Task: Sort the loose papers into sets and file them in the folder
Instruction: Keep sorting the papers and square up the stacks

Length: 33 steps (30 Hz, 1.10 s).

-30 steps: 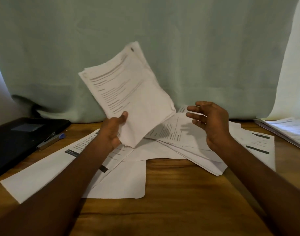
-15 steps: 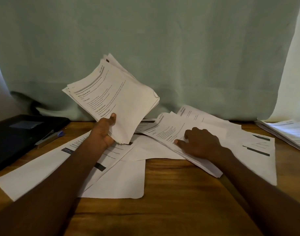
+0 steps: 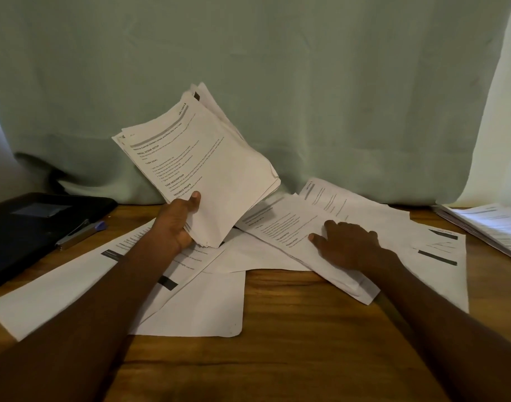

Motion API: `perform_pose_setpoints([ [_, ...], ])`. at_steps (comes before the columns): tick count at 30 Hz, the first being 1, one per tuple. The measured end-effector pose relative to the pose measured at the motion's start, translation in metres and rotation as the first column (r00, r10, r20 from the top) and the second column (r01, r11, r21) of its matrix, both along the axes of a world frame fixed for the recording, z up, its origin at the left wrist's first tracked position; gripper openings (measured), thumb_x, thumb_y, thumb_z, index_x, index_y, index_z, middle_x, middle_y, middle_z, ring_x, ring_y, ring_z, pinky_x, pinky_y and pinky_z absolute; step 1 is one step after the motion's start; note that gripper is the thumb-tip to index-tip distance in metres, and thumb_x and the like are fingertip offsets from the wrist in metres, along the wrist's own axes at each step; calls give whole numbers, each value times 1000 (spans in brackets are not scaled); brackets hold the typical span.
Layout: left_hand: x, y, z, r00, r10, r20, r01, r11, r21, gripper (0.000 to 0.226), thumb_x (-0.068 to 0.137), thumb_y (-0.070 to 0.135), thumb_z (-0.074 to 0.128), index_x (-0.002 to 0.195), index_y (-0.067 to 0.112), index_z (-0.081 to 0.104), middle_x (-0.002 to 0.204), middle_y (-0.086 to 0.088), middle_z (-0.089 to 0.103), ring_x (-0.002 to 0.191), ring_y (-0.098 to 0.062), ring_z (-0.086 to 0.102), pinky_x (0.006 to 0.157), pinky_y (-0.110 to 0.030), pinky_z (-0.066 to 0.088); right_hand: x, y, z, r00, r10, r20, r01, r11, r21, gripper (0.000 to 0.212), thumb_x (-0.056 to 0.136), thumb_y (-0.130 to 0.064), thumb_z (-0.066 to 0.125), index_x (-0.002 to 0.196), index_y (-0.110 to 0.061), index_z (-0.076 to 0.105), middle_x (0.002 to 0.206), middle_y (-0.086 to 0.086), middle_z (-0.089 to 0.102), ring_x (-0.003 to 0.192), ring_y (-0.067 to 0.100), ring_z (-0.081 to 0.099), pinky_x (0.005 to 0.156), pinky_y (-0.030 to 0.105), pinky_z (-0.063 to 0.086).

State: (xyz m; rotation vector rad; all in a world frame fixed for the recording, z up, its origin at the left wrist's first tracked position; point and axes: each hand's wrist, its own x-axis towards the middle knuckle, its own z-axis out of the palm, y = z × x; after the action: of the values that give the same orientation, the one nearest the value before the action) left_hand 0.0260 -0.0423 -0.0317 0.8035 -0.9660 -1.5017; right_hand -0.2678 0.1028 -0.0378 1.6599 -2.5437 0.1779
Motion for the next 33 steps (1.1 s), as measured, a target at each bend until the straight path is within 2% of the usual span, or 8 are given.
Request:
perform_pose_setpoints([
  [4,-2,0,0,999,13,53,-12,1000,-26,38,100,22,63,136,9,57,128,-10,66,90,-21,67,59,-32,56,7,0,5,999,-6,-48,3,998,-67,61,97,-69,37,128,-19,52,129,8,56,119,30,53,101,47,44],
  [11,-5,5,0,989,-145,-15,143,986,-89,37,97,11,65,133,14,62,127,-10,70,113,-29,68,88,-45,57,4,-2,4,997,-42,-72,26,979,-204,51,97,-60,46,129,-21,51,131,6,53,125,30,48,101,53,39],
  [14,-6,6,1,991,-133,-8,131,983,-128,48,91,12,69,138,12,59,128,-10,70,111,-27,70,80,-40,61,1,0,8,992,-102,-67,91,984,-154,50,98,-59,45,129,-20,49,132,8,53,126,32,49,104,56,36],
  [19,-3,0,-1,998,-67,-12,65,992,-109,28,99,12,62,127,14,64,119,-7,71,93,-20,72,71,-36,62,-2,3,8,987,-151,47,153,988,-33,63,96,-65,49,137,-18,44,138,10,50,129,35,49,108,56,32],
  [21,-1,-1,-1,999,-53,-13,52,994,-99,18,101,12,60,118,16,65,116,-6,71,90,-20,71,79,-41,59,-4,5,14,983,-134,125,147,984,-100,56,94,-56,60,133,-17,47,135,10,51,126,33,51,105,51,36],
  [25,-5,2,7,994,43,103,-25,985,-169,19,106,13,50,123,6,55,109,-1,63,72,-10,65,59,-18,55,-15,6,18,935,-131,329,223,939,-261,26,89,-27,63,113,-15,61,117,10,63,108,36,62,87,36,49],
  [31,3,1,5,998,-18,59,26,990,-138,15,106,22,52,97,14,62,104,-8,67,90,-23,65,77,-42,57,-34,8,33,831,-30,556,373,772,-515,20,82,-30,53,77,-18,68,74,4,73,75,30,73,77,46,61],
  [33,1,3,6,998,-2,62,10,991,-135,17,107,20,50,95,13,60,98,-6,65,76,-18,70,58,-32,59,-35,9,32,831,20,555,295,831,-471,20,86,-34,65,75,-19,71,73,1,74,74,27,74,79,47,62],
])
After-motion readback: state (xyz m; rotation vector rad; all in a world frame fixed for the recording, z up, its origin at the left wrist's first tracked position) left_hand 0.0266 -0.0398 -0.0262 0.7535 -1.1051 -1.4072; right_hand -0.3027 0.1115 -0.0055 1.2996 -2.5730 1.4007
